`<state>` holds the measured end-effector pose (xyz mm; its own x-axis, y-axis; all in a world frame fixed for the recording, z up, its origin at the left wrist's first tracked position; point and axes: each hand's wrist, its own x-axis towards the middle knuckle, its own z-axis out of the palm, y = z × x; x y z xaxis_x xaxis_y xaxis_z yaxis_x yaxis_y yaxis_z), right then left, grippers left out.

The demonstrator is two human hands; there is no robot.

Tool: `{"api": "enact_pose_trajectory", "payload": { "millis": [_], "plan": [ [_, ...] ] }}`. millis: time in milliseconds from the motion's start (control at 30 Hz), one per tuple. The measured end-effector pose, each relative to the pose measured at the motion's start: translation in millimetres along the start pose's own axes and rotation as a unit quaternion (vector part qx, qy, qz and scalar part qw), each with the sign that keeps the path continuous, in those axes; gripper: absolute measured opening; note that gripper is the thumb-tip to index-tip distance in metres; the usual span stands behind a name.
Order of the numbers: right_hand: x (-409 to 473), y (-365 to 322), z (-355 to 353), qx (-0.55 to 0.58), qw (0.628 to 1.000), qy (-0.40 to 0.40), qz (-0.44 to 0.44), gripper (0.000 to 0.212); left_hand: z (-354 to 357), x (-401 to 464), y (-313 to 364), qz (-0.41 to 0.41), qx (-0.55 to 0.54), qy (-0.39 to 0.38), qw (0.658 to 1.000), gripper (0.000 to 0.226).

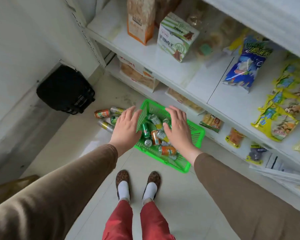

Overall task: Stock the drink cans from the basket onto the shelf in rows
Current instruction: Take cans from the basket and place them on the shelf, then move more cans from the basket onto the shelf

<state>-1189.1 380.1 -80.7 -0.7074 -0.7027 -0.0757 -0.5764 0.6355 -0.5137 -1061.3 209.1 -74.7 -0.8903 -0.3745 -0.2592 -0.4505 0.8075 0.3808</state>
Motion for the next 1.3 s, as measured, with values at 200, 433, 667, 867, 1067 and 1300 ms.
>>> {"api": "enact_pose_trajectory", "payload": {
  "millis": [200, 433, 667, 867, 1067, 1300],
  "plan": [
    [-10.0, 70.0, 141.2, 0.047, 0.989, -0.073, 0.118, 0.048, 129.8, 13.2, -48.7, -0.039, -0.012, -0.088, 0.995, 0.081],
    [20.7, 135.8, 287.7, 0.066, 0.963, -0.164, 0.202, 0.047, 247.1, 73.1, -85.0, -0.022, 0.003, -0.116, 0.993, 0.077],
    [66.7, 176.6, 393.8, -0.028, 0.963, -0.196, 0.18, 0.049, 329.7, 122.4, -116.7, -0.038, 0.011, -0.149, 0.988, 0.08],
    [81.3, 186.9, 447.8, -0.12, 0.948, -0.211, 0.208, 0.066, 367.8, 134.8, -135.1, -0.046, -0.039, -0.146, 0.987, 0.073],
    [85.4, 184.4, 440.6, -0.086, 0.946, -0.204, 0.236, 0.076, 357.8, 131.1, -136.1, -0.068, -0.081, -0.155, 0.982, 0.078],
    [72.7, 117.7, 278.8, 0.0, 0.945, -0.197, 0.262, 0.076, 235.5, 93.0, -79.2, -0.048, -0.065, -0.142, 0.987, 0.086]
  ]
}}
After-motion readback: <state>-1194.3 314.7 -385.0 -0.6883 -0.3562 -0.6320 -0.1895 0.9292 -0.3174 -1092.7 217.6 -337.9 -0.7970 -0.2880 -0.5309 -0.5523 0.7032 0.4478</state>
